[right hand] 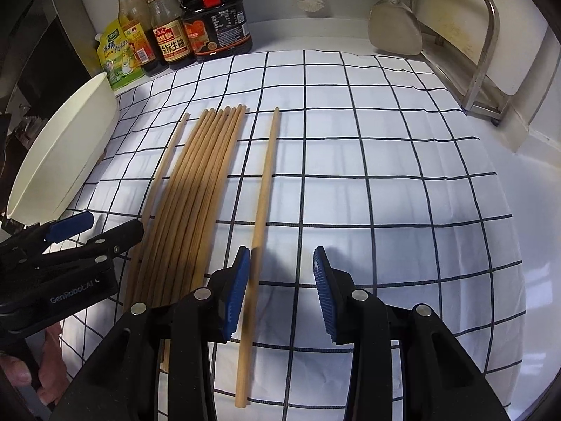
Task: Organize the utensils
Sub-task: 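Close the left tool on one chopstick while the right tool grasps another, then carry the left tool's chopstick into the white bowl while the right tool carries its own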
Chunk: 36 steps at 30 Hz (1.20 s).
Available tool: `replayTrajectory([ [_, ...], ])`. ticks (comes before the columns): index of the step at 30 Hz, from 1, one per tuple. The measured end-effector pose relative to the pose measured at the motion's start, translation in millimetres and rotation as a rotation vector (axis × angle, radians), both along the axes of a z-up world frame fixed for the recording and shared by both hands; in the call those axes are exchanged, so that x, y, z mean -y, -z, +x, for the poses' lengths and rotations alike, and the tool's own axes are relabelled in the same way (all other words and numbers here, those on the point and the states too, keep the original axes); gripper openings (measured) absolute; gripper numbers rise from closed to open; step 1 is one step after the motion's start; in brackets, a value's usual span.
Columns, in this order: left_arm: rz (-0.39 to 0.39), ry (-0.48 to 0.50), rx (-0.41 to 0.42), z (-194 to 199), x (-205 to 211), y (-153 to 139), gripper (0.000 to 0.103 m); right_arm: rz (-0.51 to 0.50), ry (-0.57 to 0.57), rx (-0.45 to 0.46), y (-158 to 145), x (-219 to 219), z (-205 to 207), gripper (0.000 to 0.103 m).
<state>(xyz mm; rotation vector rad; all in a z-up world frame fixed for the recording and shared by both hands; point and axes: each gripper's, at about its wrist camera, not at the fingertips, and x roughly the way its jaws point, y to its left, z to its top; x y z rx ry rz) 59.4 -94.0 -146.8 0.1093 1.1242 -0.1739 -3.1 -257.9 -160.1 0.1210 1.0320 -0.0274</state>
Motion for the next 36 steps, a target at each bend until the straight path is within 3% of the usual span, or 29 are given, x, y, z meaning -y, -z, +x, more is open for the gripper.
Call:
replayTrajectory([
  [9,0.032,-0.023,-0.004,5.0,-1.0,8.1,0.089,-0.032,-0.009,0.016,1.7,-4.6,1.3,0.036],
  [13,0.036,-0.015,0.005,7.2,0.2,7.6,0.087,-0.083,-0.029,0.028,3.2,-11.3,1.6,0.036],
  [19,0.021,0.038,0.018,0.7,11.5,1.9,0.058,-0.111,-0.035,0.037,4.2,-15.8,2.0,0.033],
  [20,0.019,0.044,0.022,-0.3,13.1,1.1,0.049,-0.111,-0.037,0.037,4.2,-16.6,2.0,0.032],
  [24,0.003,0.059,0.022,-2.8,16.5,-0.9,0.013,-0.113,-0.052,0.039,3.7,-20.5,1.0,0.007],
  [25,0.003,0.060,0.022,-2.7,16.2,-0.7,0.009,-0.111,-0.049,0.039,3.6,-20.4,0.9,0.007],
  [31,-0.028,0.067,0.003,-3.6,10.8,-3.3,0.007,-0.028,-0.030,0.018,0.6,-13.4,1.8,0.006],
  [36,-0.071,0.075,0.024,-4.9,0.0,-25.3,0.007,0.014,-0.019,0.035,-18.1,-16.1,-1.0,0.006],
])
